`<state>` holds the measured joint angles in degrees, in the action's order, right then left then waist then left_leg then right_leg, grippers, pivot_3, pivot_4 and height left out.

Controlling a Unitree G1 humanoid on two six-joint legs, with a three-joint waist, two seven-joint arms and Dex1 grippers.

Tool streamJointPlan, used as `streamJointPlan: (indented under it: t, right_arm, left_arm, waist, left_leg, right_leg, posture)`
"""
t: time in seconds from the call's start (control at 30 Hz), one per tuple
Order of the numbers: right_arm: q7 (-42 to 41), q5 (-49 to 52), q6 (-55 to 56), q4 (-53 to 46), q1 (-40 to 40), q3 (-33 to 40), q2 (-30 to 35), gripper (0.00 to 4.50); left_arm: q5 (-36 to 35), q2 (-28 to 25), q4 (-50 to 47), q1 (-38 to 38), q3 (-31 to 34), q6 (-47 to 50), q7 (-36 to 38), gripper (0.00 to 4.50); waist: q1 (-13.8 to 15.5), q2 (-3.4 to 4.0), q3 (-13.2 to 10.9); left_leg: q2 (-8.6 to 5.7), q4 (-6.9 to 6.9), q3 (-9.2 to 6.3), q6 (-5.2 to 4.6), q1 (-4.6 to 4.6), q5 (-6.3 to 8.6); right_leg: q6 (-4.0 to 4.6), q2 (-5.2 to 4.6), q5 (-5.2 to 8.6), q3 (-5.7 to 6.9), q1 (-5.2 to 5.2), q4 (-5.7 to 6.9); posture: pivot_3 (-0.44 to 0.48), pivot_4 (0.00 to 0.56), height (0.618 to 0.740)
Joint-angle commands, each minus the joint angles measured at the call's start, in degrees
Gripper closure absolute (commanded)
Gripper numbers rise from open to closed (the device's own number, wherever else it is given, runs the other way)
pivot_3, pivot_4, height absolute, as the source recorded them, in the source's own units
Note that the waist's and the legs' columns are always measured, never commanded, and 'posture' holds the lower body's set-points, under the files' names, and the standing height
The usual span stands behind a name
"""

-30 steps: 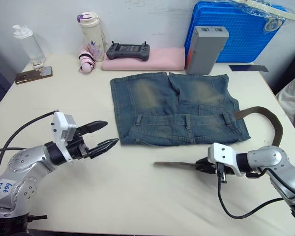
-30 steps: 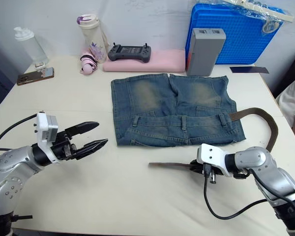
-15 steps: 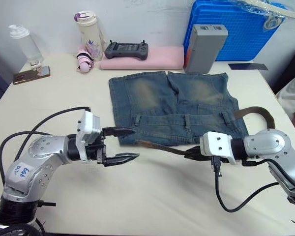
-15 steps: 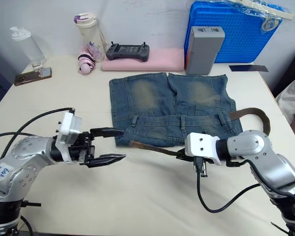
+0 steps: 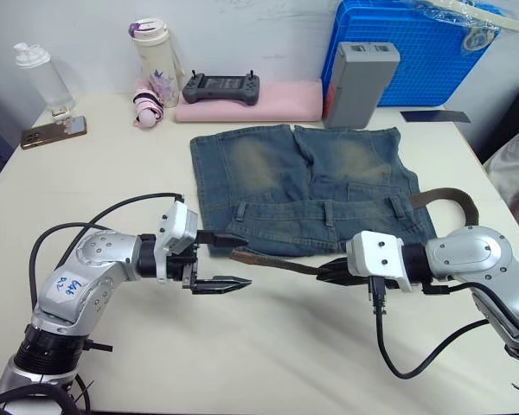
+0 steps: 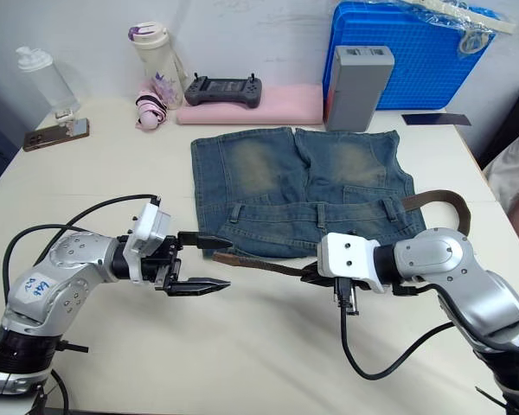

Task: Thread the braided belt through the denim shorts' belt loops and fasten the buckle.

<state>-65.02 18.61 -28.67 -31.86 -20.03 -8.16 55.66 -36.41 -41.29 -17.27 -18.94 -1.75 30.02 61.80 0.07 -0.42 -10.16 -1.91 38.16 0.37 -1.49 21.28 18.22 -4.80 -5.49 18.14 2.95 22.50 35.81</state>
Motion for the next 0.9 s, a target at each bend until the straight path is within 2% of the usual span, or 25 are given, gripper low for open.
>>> streamJointPlan:
  t: [0.03, 0.07, 0.17, 0.4, 0.43, 0.6, 0.67, 0.73, 0.8, 0.87, 0.9]
  right_arm:
    - [0.26, 1.14, 0.57, -2.50, -0.17, 2.51, 0.38, 4.47]
    - [0.32, 1.20, 0.57, -2.53, -0.14, 2.53, 0.38, 4.47]
    - [0.50, 1.42, 0.53, -2.60, -0.02, 2.62, 0.46, 4.50]
    - [0.53, 3.11, -0.55, -3.55, 0.53, 3.58, 0.69, 4.50]
    - [0.57, 3.21, -0.74, -3.63, 0.56, 3.73, 0.70, 4.50]
    - [1.97, 4.73, -3.37, -4.38, 0.20, 4.67, 0.29, 4.50]
    - [2.64, 6.94, -5.91, -4.93, -0.11, 5.48, -0.08, 3.64]
    - [3.76, 8.50, -7.91, -5.51, -0.24, 6.39, -0.40, 3.05]
    - [5.80, 9.03, -9.25, -5.73, -0.36, 7.60, -0.93, 2.04]
    - [7.47, 13.85, -13.00, -5.68, -0.77, 11.35, -2.02, 1.14]
    - [8.50, 18.06, -15.58, -5.67, -0.99, 14.24, -2.99, 1.14]
  left_arm:
    - [0.15, 0.36, 0.09, -0.18, 0.42, -0.59, 0.70, 0.48]
    - [0.35, 0.39, 0.22, -0.15, 0.30, -0.74, 0.80, 0.48]
    - [0.72, 0.68, 0.50, -0.13, 0.16, -0.81, 0.89, 1.26]
    - [-0.05, 1.47, 0.37, -0.47, 0.76, -0.04, 0.89, 4.31]
    - [0.00, 1.46, 0.36, -0.47, 0.74, -0.02, 0.94, 4.46]
    - [0.49, 2.00, 0.48, -0.71, 0.37, -0.24, 0.48, 4.46]
    - [0.27, 2.78, 0.41, -1.16, 0.19, 0.01, -0.02, 4.50]
    - [-0.40, 3.57, 0.25, -1.38, 0.24, 0.65, -0.41, 4.50]
    - [-1.01, 4.10, 0.11, -1.26, 0.36, 1.58, -0.66, 4.50]
    - [-2.54, 4.82, -0.30, -0.62, 0.62, 3.97, -1.40, 4.50]
    - [-4.28, 5.34, -0.64, 0.01, 0.99, 6.17, -2.02, 4.50]
  waist:
    - [-0.02, 0.00, 0.00]
    - [-0.04, 0.00, 0.00]
    - [-0.05, 0.00, 0.00]
    - [-0.05, 0.00, 0.00]
    - [-0.05, 0.00, 0.00]
    - [-0.03, 0.00, 0.00]
    - [-0.02, 0.00, 0.00]
    - [0.02, 0.00, 0.00]
    - [-0.04, 0.00, 0.00]
    - [-0.01, -0.01, -0.01]
    - [0.00, -0.01, -0.01]
  left_leg:
    - [0.00, 0.00, 0.00, 0.00, 0.00, 0.00]
    - [0.00, -0.01, -0.01, 0.00, 0.01, 0.00]
    - [0.00, -0.01, -0.01, 0.00, 0.00, 0.00]
    - [0.00, -0.01, -0.01, 0.00, 0.01, 0.00]
    - [0.00, -0.01, -0.01, 0.00, 0.01, 0.00]
    - [0.00, -0.01, -0.01, 0.00, 0.01, 0.00]
    - [0.00, -0.01, -0.02, -0.01, 0.01, 0.00]
    - [0.00, -0.01, -0.02, -0.01, 0.01, 0.00]
    - [0.00, -0.01, -0.02, -0.01, 0.01, 0.00]
    - [0.00, -0.02, -0.02, -0.01, 0.01, 0.00]
    - [0.00, -0.02, -0.02, -0.01, 0.01, 0.00]
  right_leg:
    - [0.00, 0.00, 0.00, 0.00, 0.00, -0.01]
    - [0.00, 0.00, 0.00, 0.00, 0.00, -0.02]
    - [0.00, 0.00, 0.00, 0.00, 0.01, -0.02]
    - [0.00, 0.00, 0.00, 0.00, 0.01, -0.02]
    - [0.00, 0.00, 0.00, 0.00, 0.01, -0.02]
    - [0.00, 0.00, 0.00, 0.00, 0.00, -0.02]
    - [0.00, 0.00, 0.00, 0.00, 0.00, -0.02]
    - [0.00, -0.01, 0.00, 0.00, 0.00, -0.02]
    - [0.00, -0.01, 0.00, 0.00, 0.00, -0.02]
    - [0.00, 0.00, 0.00, 0.00, 0.00, -0.03]
    - [0.00, -0.01, 0.00, 0.00, 0.00, -0.02]
  posture:
    - [0.000, 0.150, 0.725]
    - [0.000, 0.150, 0.725]
    - [0.000, 0.150, 0.725]
    - [0.000, 0.150, 0.725]
    - [0.000, 0.150, 0.725]
    - [0.000, 0.150, 0.725]
    - [0.000, 0.150, 0.725]
    - [0.000, 0.150, 0.725]
    - [0.000, 0.150, 0.725]
    - [0.000, 0.150, 0.725]
    - [0.000, 0.150, 0.725]
